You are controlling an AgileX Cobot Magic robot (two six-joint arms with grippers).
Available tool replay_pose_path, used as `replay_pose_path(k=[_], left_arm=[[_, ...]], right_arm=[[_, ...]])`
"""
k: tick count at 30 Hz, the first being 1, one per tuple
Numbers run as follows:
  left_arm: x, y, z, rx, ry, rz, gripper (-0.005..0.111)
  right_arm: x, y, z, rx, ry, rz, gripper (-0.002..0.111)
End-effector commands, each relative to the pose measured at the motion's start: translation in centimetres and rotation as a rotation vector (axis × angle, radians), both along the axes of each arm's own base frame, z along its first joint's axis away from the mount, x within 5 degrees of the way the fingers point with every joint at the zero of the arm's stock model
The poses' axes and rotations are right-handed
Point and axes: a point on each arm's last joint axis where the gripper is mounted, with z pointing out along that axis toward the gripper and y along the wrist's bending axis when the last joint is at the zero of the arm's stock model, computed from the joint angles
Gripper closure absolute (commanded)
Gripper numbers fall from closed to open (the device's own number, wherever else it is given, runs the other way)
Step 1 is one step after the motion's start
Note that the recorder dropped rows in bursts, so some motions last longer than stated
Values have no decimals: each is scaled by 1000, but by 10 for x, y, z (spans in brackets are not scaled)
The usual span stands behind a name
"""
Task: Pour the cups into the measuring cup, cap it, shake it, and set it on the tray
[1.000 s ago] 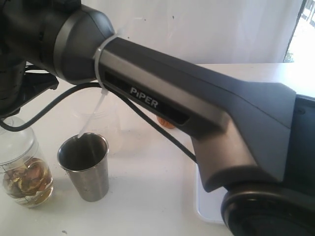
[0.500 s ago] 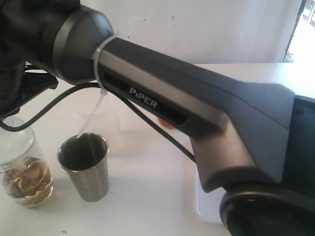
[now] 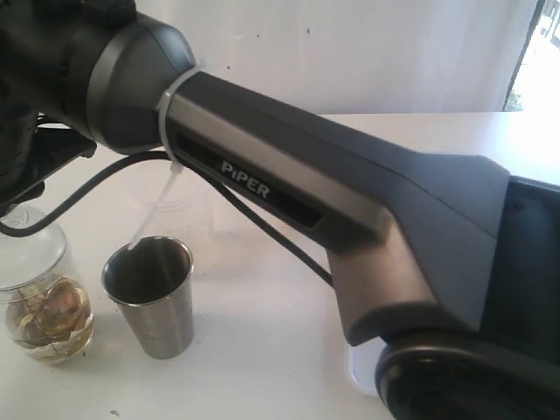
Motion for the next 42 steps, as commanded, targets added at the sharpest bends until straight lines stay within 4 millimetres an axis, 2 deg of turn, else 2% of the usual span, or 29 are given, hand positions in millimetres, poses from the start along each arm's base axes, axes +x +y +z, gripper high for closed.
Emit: replay_pose_path(k=[1,5,13,15,18,20,23,32,40,42], left_arm=[[0,0,-1,1,-10,-4,107],[0,0,-1,1,-10,-4,107],[0,0,-1,1,-10,-4,107],[0,0,-1,1,-10,-4,107],[0,0,-1,1,-10,-4,107],[0,0,-1,1,-10,-4,107],[0,0,-1,1,-10,-4,107],[0,0,-1,1,-10,-4,107],[0,0,-1,1,-10,-4,107],[0,0,-1,1,-10,-4,107]], right_arm=[[0,-1,3,-4,-1,4,75],[0,-1,9,10,-11,4,75],[-1,-2,8,0,-3,2,77],[-1,-2,0,-37,22,2,85],[1,0,-12,-71,42,4,103],[2,3,-18,-78,44,8,108],[4,5,-26,-96,44,22,108],[4,6,-25,-86,36,23,107],[2,3,-9,-51,-2,37,80],[2,2,-5,-38,-11,37,76]])
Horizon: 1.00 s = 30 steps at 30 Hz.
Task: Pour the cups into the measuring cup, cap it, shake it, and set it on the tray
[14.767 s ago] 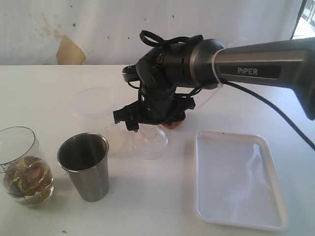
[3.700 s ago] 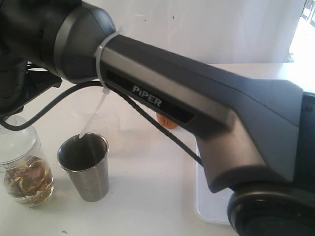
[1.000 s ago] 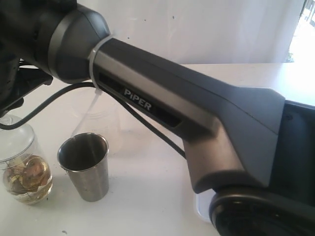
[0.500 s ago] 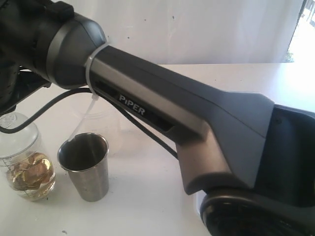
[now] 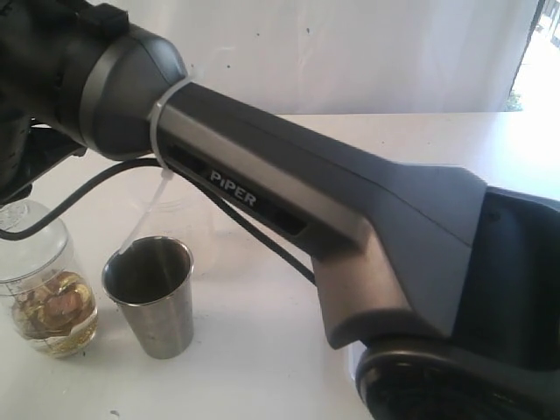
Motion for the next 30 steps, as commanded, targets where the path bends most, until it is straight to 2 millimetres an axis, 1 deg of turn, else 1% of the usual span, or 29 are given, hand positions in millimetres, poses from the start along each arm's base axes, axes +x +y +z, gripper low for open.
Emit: replay_pose_path(k=[1,15,21,23,25,27,30], left_arm=[[0,0,-1,1,-10,-4,107],[0,0,-1,1,-10,-4,107],[0,0,-1,1,-10,-4,107],[0,0,-1,1,-10,-4,107],[0,0,-1,1,-10,-4,107],[0,0,-1,1,-10,-4,107],[0,0,-1,1,-10,-4,107]], right_arm=[[-1,-4,3,-21,-5,8,75],[-4,-8,25,49,-51,8,75],[-6,-12,38,73,-82,4,76],[-5,-15,44,73,-109,-2,81],[-5,-18,47,62,-130,-9,93],[-3,-20,47,37,-148,-18,108],[-4,-17,40,10,-154,10,108]])
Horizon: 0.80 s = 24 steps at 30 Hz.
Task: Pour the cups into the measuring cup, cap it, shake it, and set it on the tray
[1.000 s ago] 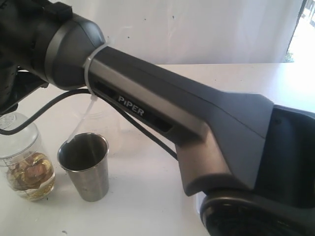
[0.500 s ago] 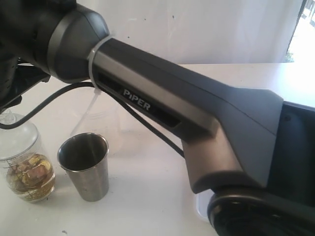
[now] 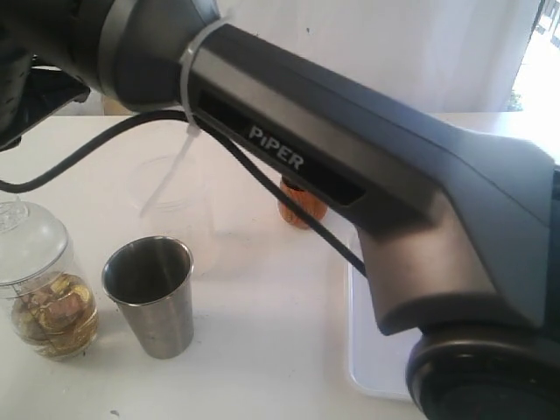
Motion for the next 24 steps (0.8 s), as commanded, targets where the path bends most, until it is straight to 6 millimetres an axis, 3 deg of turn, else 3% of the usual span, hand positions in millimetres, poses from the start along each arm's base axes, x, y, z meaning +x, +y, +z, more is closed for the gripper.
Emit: replay_pose_path(k=[1,7,15,24], left_arm=[[0,0,-1,1,-10,-4,107],[0,0,-1,1,-10,-4,107],[0,0,-1,1,-10,-4,107],[0,0,-1,1,-10,-4,107]], right_arm=[[0,2,-8,-57,-35,26,108],[-6,17,-35,-168,-75,34,108],[-16,22,-37,-218,-114,15,108],[-20,26,-54,-263,-102,15,108]])
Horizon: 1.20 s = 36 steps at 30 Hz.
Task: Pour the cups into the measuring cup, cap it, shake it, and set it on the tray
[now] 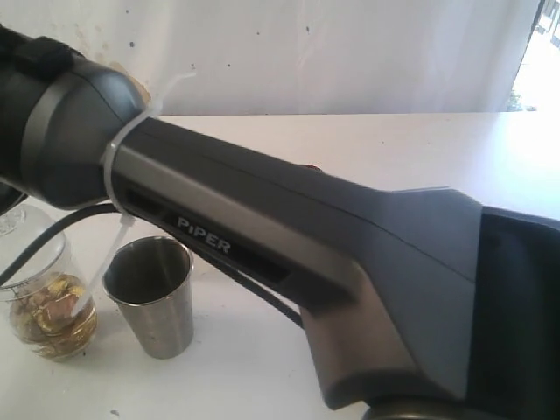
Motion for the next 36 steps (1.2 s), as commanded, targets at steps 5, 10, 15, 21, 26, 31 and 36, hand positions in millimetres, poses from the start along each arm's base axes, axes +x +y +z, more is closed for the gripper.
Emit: replay_pose_path(k=[5,10,15,21,26,31,36], left_arm=[[0,0,-1,1,-10,-4,107],[0,0,-1,1,-10,-4,107],[0,0,-1,1,-10,-4,107],[0,0,-1,1,-10,-4,107],[0,0,-1,1,-10,-4,107],[0,0,-1,1,-10,-4,107],[0,0,-1,1,-10,-4,107]], right_arm=[[-5,3,-9,-28,-1,7,108],[-5,4,-9,-21,-9,13,108],[-5,4,-11,-26,-7,13,108],[-4,2,-5,-15,-14,11,108],[-5,2,5,28,-41,23,108],[-7,-1,19,69,-69,34,93],[-6,-5,29,85,-85,29,76]])
